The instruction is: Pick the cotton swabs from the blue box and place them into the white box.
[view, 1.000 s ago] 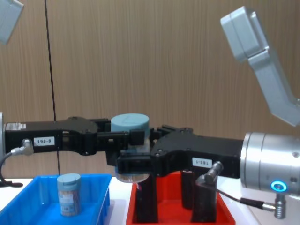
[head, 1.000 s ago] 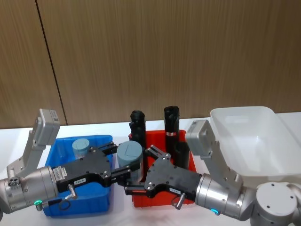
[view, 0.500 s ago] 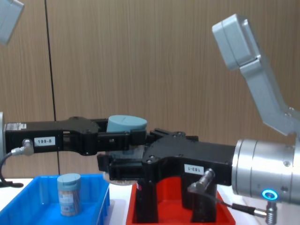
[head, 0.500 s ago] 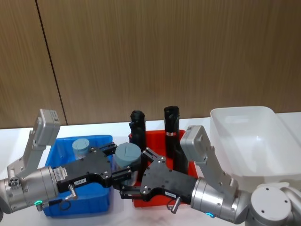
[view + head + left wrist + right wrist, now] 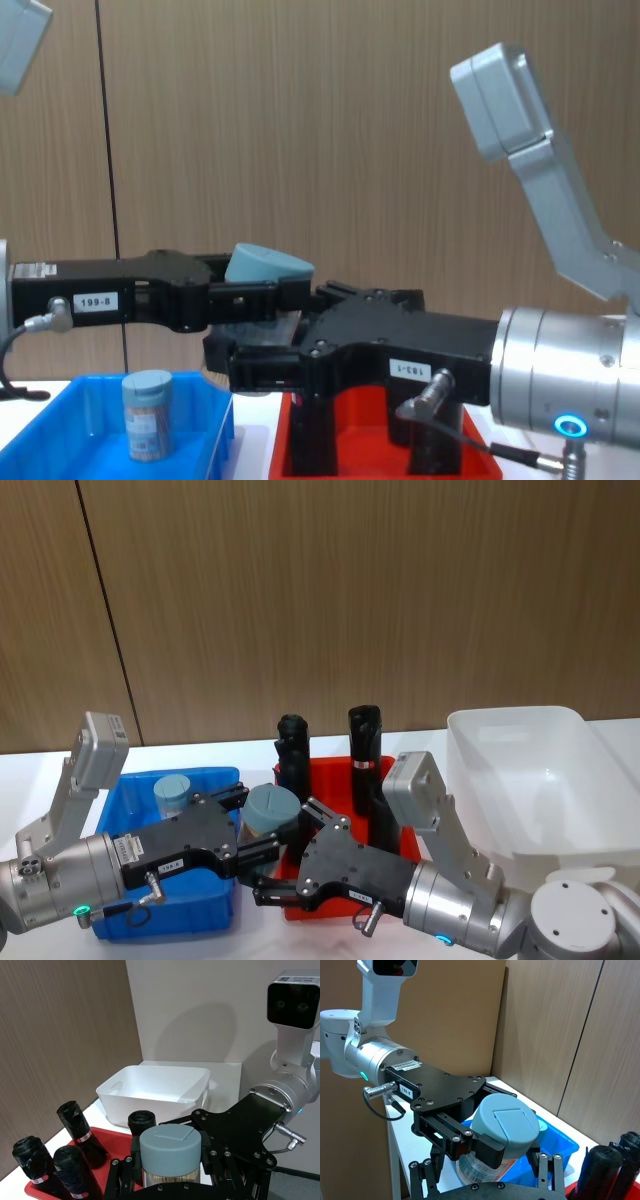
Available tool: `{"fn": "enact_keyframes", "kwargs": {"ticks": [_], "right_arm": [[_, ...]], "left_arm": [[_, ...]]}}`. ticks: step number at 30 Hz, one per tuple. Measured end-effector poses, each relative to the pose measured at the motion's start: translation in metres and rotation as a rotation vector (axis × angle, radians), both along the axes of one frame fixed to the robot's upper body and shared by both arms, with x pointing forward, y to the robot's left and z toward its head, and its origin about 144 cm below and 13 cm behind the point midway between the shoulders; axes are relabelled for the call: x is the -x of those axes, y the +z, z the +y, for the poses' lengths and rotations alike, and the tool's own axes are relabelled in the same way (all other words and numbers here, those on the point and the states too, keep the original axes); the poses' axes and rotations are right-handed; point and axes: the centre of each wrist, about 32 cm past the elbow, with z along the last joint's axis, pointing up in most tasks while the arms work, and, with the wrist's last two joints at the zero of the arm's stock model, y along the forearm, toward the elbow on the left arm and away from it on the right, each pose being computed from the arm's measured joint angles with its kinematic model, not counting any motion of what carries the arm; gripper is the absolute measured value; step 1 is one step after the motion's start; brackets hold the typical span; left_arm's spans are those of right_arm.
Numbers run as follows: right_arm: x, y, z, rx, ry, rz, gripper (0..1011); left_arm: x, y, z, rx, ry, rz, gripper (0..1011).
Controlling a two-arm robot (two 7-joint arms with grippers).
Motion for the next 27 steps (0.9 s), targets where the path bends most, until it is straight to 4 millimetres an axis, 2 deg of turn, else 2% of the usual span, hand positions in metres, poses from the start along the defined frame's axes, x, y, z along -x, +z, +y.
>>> {"fn": "enact_keyframes", "kwargs": {"ticks": [27], "right_arm": [[-0.003, -0.002, -0.011, -0.008, -0.001, 0.076, 1003]], "left_arm": [[0.0, 0.0, 0.0, 0.0, 0.002, -0.001, 670]]}}
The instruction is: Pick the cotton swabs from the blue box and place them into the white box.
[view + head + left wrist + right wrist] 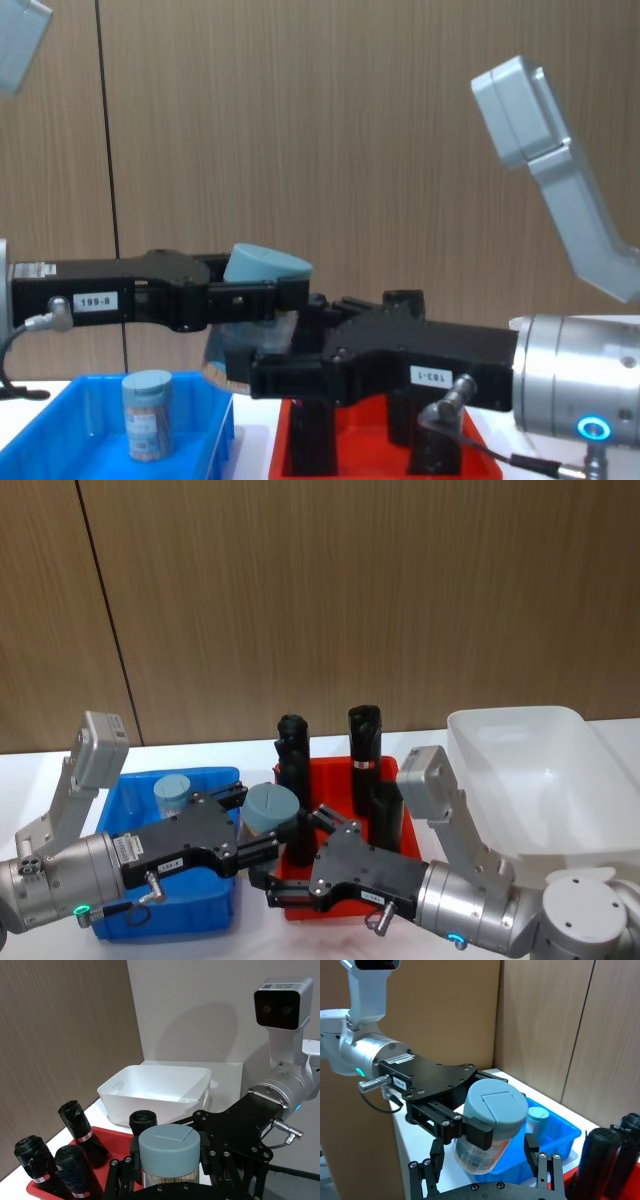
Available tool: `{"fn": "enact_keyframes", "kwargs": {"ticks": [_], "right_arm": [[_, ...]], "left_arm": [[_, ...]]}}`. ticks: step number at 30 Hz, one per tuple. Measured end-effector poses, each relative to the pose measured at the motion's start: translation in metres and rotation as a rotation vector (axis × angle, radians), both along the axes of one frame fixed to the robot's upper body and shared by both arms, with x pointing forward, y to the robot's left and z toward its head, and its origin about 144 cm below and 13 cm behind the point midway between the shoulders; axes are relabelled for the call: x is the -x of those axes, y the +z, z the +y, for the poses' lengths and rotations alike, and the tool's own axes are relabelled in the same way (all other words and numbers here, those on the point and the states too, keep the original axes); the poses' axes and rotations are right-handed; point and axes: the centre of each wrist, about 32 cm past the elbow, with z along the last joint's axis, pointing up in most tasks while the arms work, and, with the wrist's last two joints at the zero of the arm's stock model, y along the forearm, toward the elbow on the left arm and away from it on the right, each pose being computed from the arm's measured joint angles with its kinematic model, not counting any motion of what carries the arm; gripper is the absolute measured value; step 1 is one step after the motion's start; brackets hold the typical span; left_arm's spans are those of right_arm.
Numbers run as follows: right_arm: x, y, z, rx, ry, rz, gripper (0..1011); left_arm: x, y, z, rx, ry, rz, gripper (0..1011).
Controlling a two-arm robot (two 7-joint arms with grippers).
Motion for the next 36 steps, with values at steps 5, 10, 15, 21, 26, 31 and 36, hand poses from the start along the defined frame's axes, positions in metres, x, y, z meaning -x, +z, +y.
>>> {"fn": "enact_keyframes", "kwargs": {"ticks": [5, 10, 15, 21, 26, 31, 36], "right_arm": [[-0.0006, 0.0004, -0.0036, -0.01, 0.029, 0.04, 1003], [-0.0009, 0.0004, -0.0061, -0.019, 0.044, 0.064, 1003], [-0.0011, 0.0003, -0.0077, -0.032, 0.052, 0.082, 1003], [-0.0014, -0.0003, -0.0082, -0.045, 0.05, 0.089, 1003], [-0.0024, -0.0011, -0.0076, -0.055, 0.04, 0.086, 1003], [-0.0046, -0.0024, -0.0055, -0.065, 0.03, 0.085, 1003], [-0.0064, -0.004, -0.0031, -0.068, 0.027, 0.087, 1003]], "left_arm": [[0.0, 0.0, 0.0, 0.001, 0.0, 0.0, 670], [0.0, 0.0, 0.0, 0.001, -0.001, 0.0, 670], [0.0, 0.0, 0.0, 0.001, -0.001, 0.0, 670], [0.0, 0.0, 0.0, 0.001, -0.002, 0.0, 670], [0.0, 0.0, 0.0, 0.001, -0.002, 0.0, 670], [0.0, 0.0, 0.0, 0.001, -0.002, 0.0, 670], [0.0, 0.0, 0.0, 0.001, -0.002, 0.0, 670]]}}
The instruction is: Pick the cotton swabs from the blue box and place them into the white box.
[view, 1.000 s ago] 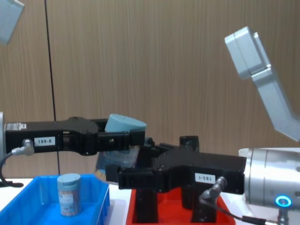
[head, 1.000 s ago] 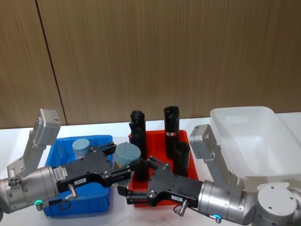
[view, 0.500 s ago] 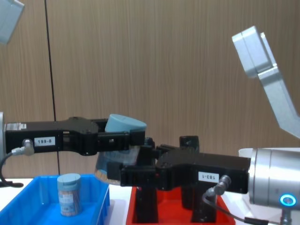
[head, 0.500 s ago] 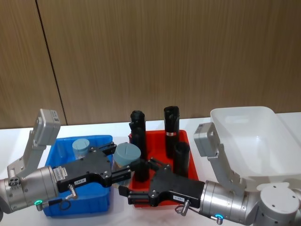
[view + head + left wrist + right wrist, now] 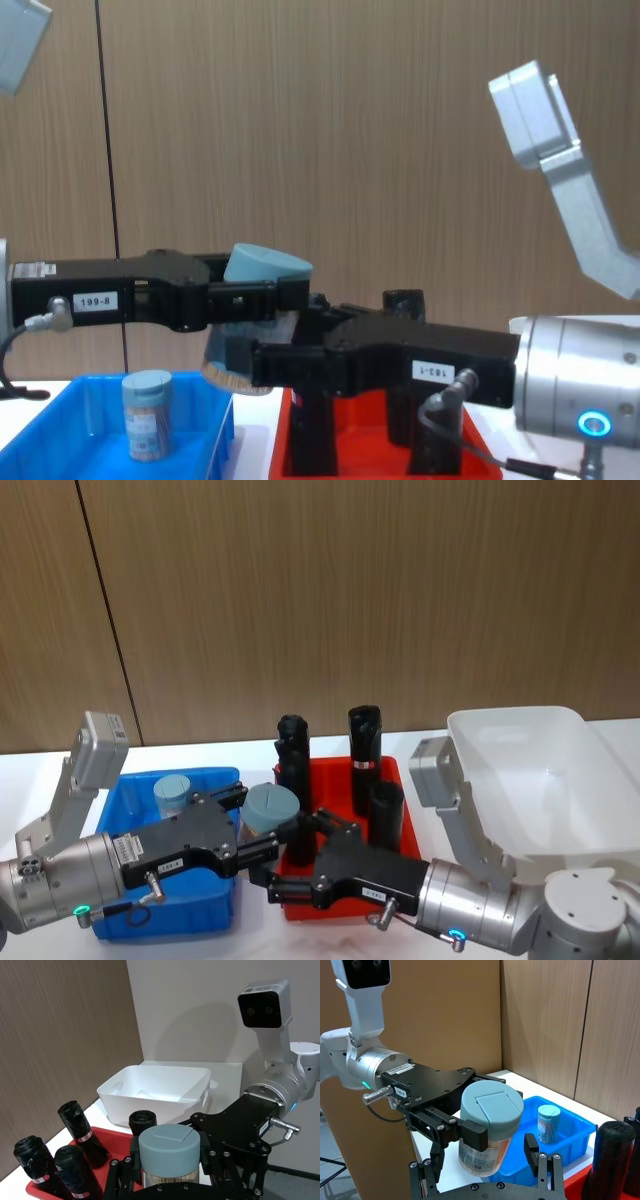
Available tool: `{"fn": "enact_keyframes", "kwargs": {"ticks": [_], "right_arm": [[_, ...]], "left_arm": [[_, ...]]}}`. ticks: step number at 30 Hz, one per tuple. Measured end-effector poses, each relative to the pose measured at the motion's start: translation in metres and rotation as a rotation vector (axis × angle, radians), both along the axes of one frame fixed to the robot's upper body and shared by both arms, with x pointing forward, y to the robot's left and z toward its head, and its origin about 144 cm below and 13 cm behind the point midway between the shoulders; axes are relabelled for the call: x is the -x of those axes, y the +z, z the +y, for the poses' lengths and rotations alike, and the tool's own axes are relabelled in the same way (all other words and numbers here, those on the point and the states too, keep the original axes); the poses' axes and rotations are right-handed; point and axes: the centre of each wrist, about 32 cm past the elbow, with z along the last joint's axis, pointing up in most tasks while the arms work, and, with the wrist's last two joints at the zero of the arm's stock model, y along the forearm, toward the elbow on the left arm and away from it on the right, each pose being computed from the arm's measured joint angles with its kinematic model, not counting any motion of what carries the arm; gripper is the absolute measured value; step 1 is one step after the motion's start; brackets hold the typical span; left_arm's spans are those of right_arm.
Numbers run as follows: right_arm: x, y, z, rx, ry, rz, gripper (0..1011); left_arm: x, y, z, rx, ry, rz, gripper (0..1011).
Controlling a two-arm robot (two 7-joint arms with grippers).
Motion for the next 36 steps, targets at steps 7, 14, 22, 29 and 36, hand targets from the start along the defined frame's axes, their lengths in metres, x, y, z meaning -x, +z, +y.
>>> {"fn": "enact_keyframes", "kwargs": {"ticks": [7, 14, 22, 29, 36], "right_arm": [[-0.003, -0.004, 0.003, -0.003, -0.004, 0.006, 1003], [-0.006, -0.008, 0.006, -0.009, -0.009, 0.012, 1003], [-0.008, -0.011, 0.009, -0.018, -0.012, 0.02, 1003], [-0.009, -0.013, 0.011, -0.033, -0.01, 0.029, 1003], [-0.01, -0.014, 0.013, -0.045, -0.007, 0.038, 1003]], "left_arm": [[0.0, 0.0, 0.0, 0.0, 0.0, 0.0, 670], [0.0, 0.0, 0.0, 0.0, 0.0, 0.0, 670], [0.0, 0.0, 0.0, 0.0, 0.0, 0.0, 670], [0.0, 0.0, 0.0, 0.0, 0.0, 0.0, 670], [0.0, 0.0, 0.0, 0.0, 0.0, 0.0, 670]]}}
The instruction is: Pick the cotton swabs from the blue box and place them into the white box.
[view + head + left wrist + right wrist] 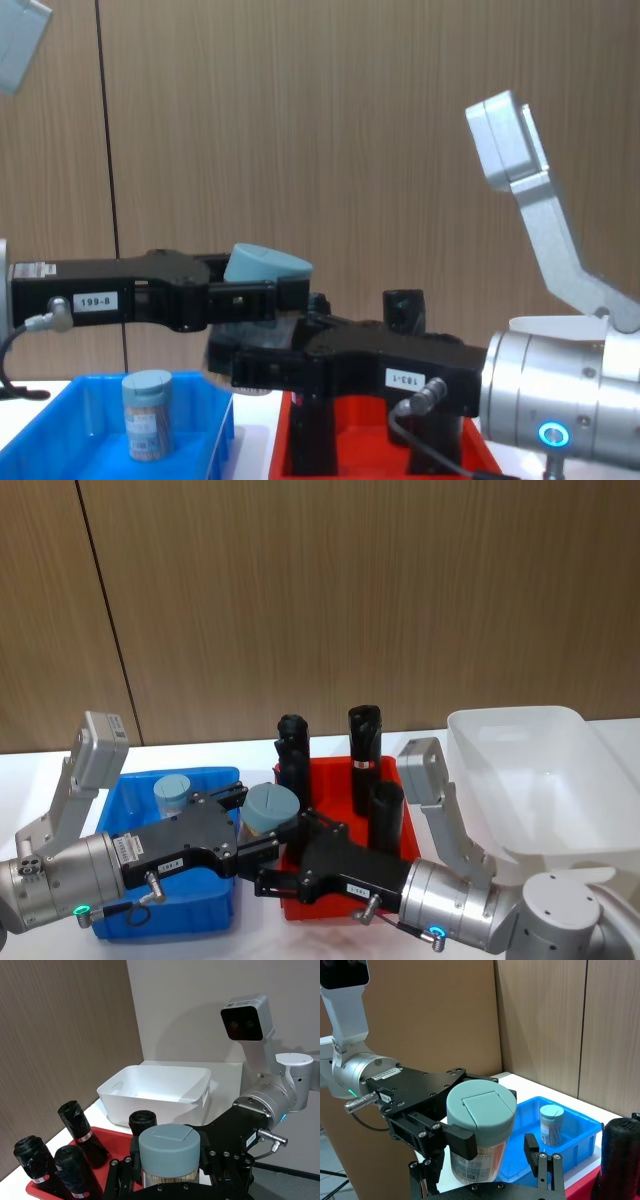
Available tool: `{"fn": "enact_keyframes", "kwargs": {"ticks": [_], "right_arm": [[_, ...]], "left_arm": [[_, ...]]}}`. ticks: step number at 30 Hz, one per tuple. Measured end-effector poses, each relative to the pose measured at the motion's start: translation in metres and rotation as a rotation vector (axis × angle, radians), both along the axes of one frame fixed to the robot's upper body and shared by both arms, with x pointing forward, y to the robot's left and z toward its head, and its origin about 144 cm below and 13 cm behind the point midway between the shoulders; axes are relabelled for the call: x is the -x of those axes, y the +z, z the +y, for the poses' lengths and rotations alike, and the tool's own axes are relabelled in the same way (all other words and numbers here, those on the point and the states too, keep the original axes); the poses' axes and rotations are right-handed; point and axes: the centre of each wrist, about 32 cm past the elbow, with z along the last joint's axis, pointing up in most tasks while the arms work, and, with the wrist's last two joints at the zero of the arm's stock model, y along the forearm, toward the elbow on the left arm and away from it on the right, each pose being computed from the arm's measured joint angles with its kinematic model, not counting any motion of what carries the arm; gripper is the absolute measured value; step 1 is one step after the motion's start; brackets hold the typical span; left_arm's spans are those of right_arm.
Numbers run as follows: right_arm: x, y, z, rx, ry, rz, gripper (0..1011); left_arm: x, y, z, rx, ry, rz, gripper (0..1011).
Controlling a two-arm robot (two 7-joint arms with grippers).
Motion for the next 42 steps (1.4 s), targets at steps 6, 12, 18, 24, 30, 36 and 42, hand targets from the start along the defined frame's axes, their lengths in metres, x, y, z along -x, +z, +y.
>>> {"fn": "enact_keyframes", "kwargs": {"ticks": [6, 12, 18, 24, 30, 36, 42], "right_arm": [[-0.0011, -0.0009, 0.0018, -0.008, 0.006, 0.008, 972], [-0.002, -0.0015, 0.0033, -0.014, 0.013, 0.016, 841], [-0.0023, -0.0019, 0.0043, -0.014, 0.019, 0.021, 659], [-0.0026, -0.002, 0.0047, -0.016, 0.021, 0.026, 626], [-0.0026, -0.0022, 0.0045, -0.015, 0.022, 0.027, 626], [-0.0023, -0.002, 0.0043, -0.012, 0.022, 0.027, 625], [-0.0015, -0.0019, 0.0041, -0.01, 0.022, 0.026, 625]], "left_arm": [[0.0, 0.0, 0.0, 0.0, 0.0, 0.0, 670], [0.0, 0.0, 0.0, 0.0, 0.0, 0.0, 670], [0.0, 0.0, 0.0, 0.0, 0.0, 0.0, 670], [0.0, 0.0, 0.0, 0.0, 0.001, 0.0, 670], [0.0, 0.0, 0.0, 0.0, 0.001, 0.0, 670], [0.0, 0.0, 0.0, 0.0, 0.0, 0.0, 695], [0.0, 0.0, 0.0, 0.001, 0.0, 0.0, 877]]}}
